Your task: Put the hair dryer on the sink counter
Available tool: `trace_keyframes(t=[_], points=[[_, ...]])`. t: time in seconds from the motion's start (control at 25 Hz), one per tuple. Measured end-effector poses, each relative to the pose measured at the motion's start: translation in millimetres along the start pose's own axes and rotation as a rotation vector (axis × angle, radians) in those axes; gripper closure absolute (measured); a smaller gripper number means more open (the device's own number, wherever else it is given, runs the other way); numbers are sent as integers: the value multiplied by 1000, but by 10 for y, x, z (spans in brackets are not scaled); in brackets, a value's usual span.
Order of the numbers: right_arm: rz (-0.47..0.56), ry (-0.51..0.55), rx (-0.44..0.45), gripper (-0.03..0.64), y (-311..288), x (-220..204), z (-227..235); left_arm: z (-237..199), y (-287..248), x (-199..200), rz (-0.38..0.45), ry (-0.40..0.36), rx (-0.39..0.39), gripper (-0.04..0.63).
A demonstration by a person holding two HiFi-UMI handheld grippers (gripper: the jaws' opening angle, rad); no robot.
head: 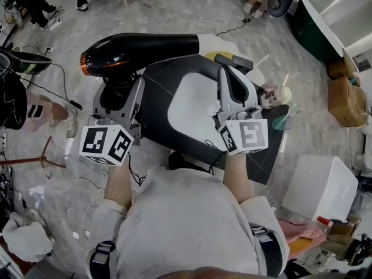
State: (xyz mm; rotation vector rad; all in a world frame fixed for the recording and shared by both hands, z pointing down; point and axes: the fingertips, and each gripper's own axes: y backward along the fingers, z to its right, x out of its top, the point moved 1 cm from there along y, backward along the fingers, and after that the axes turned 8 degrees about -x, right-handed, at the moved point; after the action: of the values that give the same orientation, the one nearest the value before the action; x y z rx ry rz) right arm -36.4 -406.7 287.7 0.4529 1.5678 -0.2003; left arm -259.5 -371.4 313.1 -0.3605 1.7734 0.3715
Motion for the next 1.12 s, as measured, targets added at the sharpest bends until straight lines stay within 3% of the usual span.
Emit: trace_keyframes(t=[0.52,1.12], points=[[-103,-38,-15,606,-443,-522,360,-381,-799,-1069,-271,114,-11,331],[-182,-81,-21,606,-740,-965,672,-654,-1501,-2064,-528,162,-11,333]])
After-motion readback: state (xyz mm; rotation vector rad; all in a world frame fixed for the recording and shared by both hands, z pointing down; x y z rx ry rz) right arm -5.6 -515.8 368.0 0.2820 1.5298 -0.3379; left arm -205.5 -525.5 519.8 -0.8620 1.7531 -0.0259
